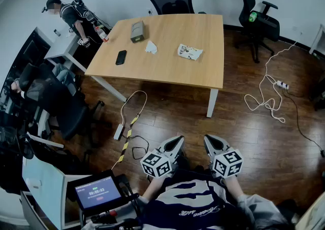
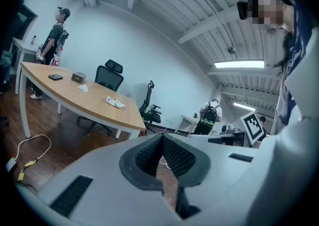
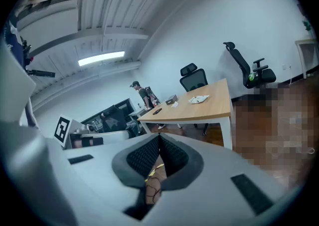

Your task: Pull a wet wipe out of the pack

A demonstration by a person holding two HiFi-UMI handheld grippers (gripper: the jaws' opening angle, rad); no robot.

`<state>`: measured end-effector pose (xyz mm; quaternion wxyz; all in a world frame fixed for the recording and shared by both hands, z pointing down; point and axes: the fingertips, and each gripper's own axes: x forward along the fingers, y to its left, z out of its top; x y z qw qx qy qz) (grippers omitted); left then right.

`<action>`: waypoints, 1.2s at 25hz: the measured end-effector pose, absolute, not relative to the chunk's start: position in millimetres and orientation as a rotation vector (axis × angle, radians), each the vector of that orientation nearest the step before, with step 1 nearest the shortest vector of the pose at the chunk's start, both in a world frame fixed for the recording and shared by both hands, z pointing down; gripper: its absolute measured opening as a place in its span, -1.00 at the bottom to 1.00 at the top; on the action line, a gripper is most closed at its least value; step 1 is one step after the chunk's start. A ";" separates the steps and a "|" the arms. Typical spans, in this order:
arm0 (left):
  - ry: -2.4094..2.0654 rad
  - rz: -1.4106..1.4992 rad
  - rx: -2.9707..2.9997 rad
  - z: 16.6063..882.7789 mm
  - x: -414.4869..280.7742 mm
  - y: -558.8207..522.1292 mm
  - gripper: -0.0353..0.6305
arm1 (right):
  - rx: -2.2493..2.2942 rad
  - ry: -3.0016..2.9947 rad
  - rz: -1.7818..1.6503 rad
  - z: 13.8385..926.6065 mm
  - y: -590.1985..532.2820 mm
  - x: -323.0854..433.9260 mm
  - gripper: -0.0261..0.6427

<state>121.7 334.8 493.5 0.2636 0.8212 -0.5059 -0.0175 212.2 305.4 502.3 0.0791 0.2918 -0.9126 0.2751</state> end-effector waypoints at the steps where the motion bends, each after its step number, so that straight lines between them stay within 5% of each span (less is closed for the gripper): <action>1: -1.367 -0.047 2.221 494.0 121.9 335.4 -0.88 | 0.873 -2.731 0.824 502.6 306.7 212.4 -0.93; 11: -1.315 -0.043 2.233 510.3 100.3 274.1 -0.88 | 0.921 -2.695 0.836 519.5 247.9 193.2 -0.93; 30: -1.289 -0.113 2.293 495.1 -74.2 115.3 -0.88 | 1.127 -2.634 0.768 501.9 94.3 64.1 -0.93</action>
